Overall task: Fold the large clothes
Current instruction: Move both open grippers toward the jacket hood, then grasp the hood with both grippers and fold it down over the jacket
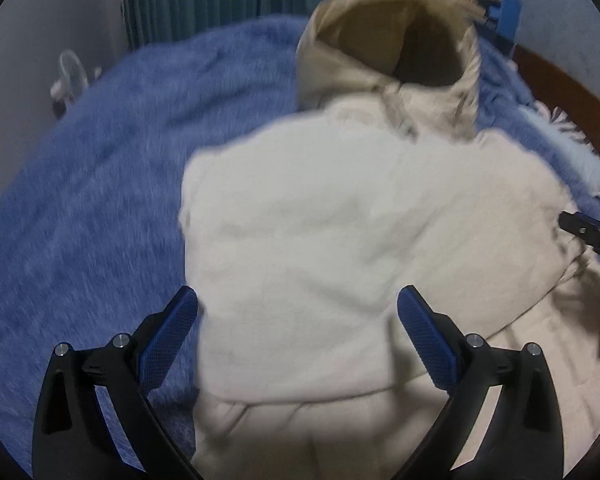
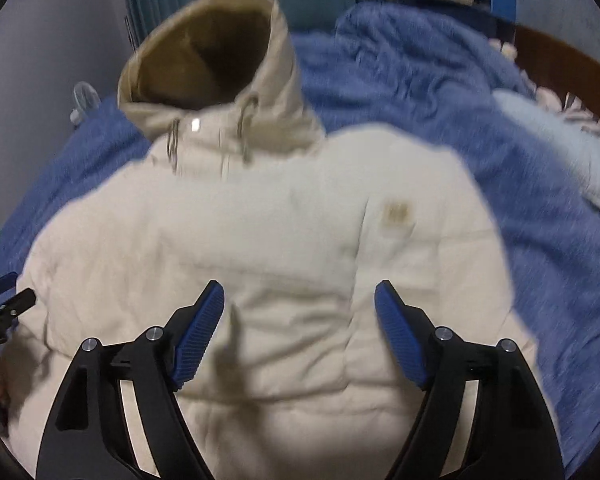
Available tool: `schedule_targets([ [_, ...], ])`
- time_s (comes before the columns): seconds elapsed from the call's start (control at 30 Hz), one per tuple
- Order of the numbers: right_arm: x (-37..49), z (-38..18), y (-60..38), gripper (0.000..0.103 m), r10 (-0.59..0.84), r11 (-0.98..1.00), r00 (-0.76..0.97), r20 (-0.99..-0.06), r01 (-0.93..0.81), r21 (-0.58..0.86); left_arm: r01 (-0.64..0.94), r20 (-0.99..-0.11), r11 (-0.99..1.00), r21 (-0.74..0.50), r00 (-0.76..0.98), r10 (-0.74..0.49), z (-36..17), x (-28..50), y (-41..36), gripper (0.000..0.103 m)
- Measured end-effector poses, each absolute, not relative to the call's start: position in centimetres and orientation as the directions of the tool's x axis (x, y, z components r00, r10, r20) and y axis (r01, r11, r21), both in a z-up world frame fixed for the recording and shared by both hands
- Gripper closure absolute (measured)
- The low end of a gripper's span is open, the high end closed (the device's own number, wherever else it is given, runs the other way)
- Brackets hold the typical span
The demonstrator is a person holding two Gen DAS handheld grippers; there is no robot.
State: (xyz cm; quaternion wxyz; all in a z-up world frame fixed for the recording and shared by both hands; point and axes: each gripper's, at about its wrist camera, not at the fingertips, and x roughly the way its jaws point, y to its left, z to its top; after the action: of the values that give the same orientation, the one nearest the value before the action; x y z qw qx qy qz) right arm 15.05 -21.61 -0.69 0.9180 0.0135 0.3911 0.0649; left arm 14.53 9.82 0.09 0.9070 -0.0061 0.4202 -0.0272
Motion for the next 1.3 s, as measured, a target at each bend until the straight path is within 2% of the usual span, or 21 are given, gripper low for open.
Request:
schedule_targets([
  [0.07, 15.8, 0.3, -22.1, 0.02, 0.132, 0.991, 0.706, -0.695, -0.111, 0.076, 0.075, -0.738, 0.994, -0.076, 0.666, -0.106, 1.6, 15.2, 9.3, 0.007],
  [0.13, 17.3, 0.6, -22.2, 0.02, 0.157, 0.987, 0.707, -0.69, -0.13, 0.091, 0.109, -0.739, 0.989, -0.098, 0.657, -0.146, 2.0, 16.9, 8.8, 0.007],
  [0.23, 19.4, 0.1, -21.4, 0.02, 0.159, 0.984, 0.694, -0.702, -0.171, 0.054, 0.128, -0.742, 0.991, -0.043, 0.66, -0.117, 1.9, 20.0, 7.8, 0.007],
  [0.3, 20.4, -0.8, -20.9, 0.02, 0.14, 0.983, 0.689, -0.711, -0.184, 0.016, 0.135, -0.754, 0.991, -0.018, 0.649, -0.103, 0.5, 21.6, 7.4, 0.007],
  [0.47, 21.7, -3.0, -21.1, 0.018, 0.169, 0.98, 0.646, -0.745, -0.19, 0.057, 0.158, -0.784, 0.986, -0.049, 0.606, -0.136, -2.5, 23.1, 7.5, 0.007],
  [0.7, 24.3, 2.5, -19.2, 0.015, 0.23, 0.965, 0.708, -0.667, -0.254, 0.063, 0.155, -0.73, 0.986, -0.056, 0.667, -0.146, 2.5, 27.8, 8.6, 0.007],
  [0.87, 29.5, 5.2, -17.5, 0.015, 0.191, 0.97, 0.762, -0.618, -0.244, -0.002, 0.139, -0.672, 0.989, -0.046, 0.728, -0.133, 5.8, 34.9, 8.4, 0.007],
  [0.97, 33.3, 5.7, -17.1, 0.015, 0.185, 0.975, 0.767, -0.615, -0.224, 0.015, 0.161, -0.634, 0.983, -0.082, 0.753, -0.177, 7.2, 38.5, 8.1, 0.007],
  [1.07, 37.0, 5.1, -16.6, 0.018, 0.163, 0.982, 0.755, -0.636, -0.19, 0.026, 0.133, -0.654, 0.99, -0.037, 0.746, -0.125, 7.5, 41.9, 6.8, 0.01],
  [1.1, 37.6, 4.9, -16.6, 0.023, 0.16, 0.983, 0.753, -0.639, -0.182, 0.033, 0.125, -0.672, 0.992, -0.024, 0.733, -0.109, 7.2, 42.9, 6.4, 0.021],
  [1.13, 38.3, 4.7, -16.5, 0.038, 0.145, 0.986, 0.753, -0.642, -0.165, 0.029, 0.126, -0.686, 0.992, -0.005, 0.722, -0.095, 7.0, 43.6, 5.9, 0.043],
  [1.17, 38.7, 4.5, -16.5, 0.064, 0.137, 0.987, 0.751, -0.645, -0.156, 0.029, 0.124, -0.708, 0.991, 0.041, 0.704, -0.059, 6.6, 44.5, 5.1, 0.057],
  [1.2, 39.0, 4.2, -16.5, 0.077, 0.149, 0.986, 0.743, -0.653, -0.158, 0.046, 0.125, -0.72, 0.99, 0.065, 0.693, -0.04, 6.2, 44.8, 4.7, 0.084],
  [1.23, 39.0, 4.0, -16.7, 0.089, 0.169, 0.984, 0.737, -0.654, -0.162, 0.072, 0.12, -0.723, 0.989, 0.084, 0.69, -0.022, 6.0, 44.8, 4.5, 0.09],
  [1.3, 38.0, 4.0, -17.1, 0.092, 0.209, 0.978, 0.75, -0.628, -0.176, 0.116, 0.13, -0.697, 0.987, 0.09, 0.717, -0.031, 6.0, 43.8, 4.6, 0.096],
])
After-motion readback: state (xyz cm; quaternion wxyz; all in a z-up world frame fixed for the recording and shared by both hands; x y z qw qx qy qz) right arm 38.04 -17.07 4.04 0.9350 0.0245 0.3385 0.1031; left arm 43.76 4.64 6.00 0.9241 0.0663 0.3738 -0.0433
